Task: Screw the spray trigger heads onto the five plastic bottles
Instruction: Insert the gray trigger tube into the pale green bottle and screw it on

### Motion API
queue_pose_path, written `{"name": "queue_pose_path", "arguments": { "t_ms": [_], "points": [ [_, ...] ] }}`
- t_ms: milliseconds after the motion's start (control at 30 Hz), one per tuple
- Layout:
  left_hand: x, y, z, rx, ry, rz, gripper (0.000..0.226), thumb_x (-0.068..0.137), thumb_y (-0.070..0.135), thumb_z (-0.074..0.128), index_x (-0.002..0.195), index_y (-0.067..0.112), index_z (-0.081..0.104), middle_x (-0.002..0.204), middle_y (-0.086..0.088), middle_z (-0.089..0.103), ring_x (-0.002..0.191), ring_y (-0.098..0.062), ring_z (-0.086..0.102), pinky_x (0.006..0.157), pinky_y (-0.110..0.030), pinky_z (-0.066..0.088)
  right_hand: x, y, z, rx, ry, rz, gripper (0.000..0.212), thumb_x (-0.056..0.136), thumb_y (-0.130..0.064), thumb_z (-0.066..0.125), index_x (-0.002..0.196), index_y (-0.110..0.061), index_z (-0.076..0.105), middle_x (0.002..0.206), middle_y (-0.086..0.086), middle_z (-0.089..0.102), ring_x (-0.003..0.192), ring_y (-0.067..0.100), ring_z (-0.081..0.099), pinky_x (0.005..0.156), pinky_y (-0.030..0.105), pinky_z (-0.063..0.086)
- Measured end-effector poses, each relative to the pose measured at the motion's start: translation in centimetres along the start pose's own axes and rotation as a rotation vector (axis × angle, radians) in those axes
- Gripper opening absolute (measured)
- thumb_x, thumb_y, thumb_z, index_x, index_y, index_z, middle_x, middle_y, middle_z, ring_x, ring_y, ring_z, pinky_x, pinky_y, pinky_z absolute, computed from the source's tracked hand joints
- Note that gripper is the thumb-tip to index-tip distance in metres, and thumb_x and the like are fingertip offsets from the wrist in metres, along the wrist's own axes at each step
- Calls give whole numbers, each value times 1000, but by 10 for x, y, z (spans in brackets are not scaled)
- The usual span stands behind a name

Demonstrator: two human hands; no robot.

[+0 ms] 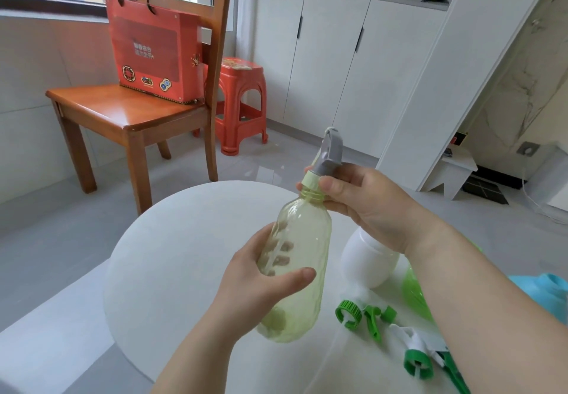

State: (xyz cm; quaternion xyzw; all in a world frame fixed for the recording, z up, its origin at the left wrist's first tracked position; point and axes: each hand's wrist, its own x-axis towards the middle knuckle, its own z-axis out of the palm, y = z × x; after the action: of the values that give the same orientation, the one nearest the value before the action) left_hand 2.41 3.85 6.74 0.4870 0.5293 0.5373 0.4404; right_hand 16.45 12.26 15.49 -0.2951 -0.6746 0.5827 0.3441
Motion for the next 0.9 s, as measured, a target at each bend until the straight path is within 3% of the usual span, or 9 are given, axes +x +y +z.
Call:
{"name": "queue_pose_path", "arguments": {
  "t_ms": [100,167,300,433,533,667,800,900],
  "points": [
    [1,-2,3,70,54,3,87,36,48,71,119,34,50,104,16,62,93,3,59,75,-14,44,1,2,-1,-101,29,15,12,73,-22,61,86,-24,62,75,-17,72,84,3,67,79,14,52],
    [0,-4,5,133,104,14,87,39,49,70,121,35,47,107,16,61,98,1,56,75,-14,41,0,2,1,-162,51,27,9,80,-18,59,83,-25,63,74,-16,72,82,1,67,78,13,52],
    [-8,-10,11,307,254,41,89,42,54,73,124,39,40,106,19,55,99,-4,52,80,-23,36,-3,7,15,-254,208,38,4,77,-23,64,75,-26,63,80,-11,69,88,11,66,90,29,49],
    [-10,-18,20,393,329,65,86,53,46,75,128,37,36,126,16,52,112,-7,49,83,-21,34,-3,19,30,-281,400,69,14,71,-27,69,74,-24,56,79,-3,62,85,19,61,87,38,48],
    [-8,-22,24,418,347,86,87,53,47,76,129,36,34,131,15,49,118,-9,46,86,-23,35,-4,24,33,-201,413,116,14,75,-28,65,80,-20,54,90,9,62,92,25,60,92,43,45],
    [-7,-28,27,400,311,70,90,56,44,76,131,32,30,134,13,44,121,-8,42,88,-23,34,-4,27,34,-192,322,115,5,78,-23,63,77,-22,58,81,-1,59,83,16,54,79,29,44],
    [-7,-32,32,391,255,71,94,59,39,77,135,27,24,137,11,39,125,-8,37,98,-25,32,-4,32,32,-189,320,143,8,76,-21,66,82,-20,60,83,-1,59,87,16,55,87,31,43],
    [-5,-31,22,331,120,82,94,60,35,78,135,29,22,131,15,36,124,-5,34,100,-23,29,-7,32,28,-186,304,137,12,76,-20,66,86,-17,60,81,-3,59,85,13,55,80,25,42]
  ]
}}
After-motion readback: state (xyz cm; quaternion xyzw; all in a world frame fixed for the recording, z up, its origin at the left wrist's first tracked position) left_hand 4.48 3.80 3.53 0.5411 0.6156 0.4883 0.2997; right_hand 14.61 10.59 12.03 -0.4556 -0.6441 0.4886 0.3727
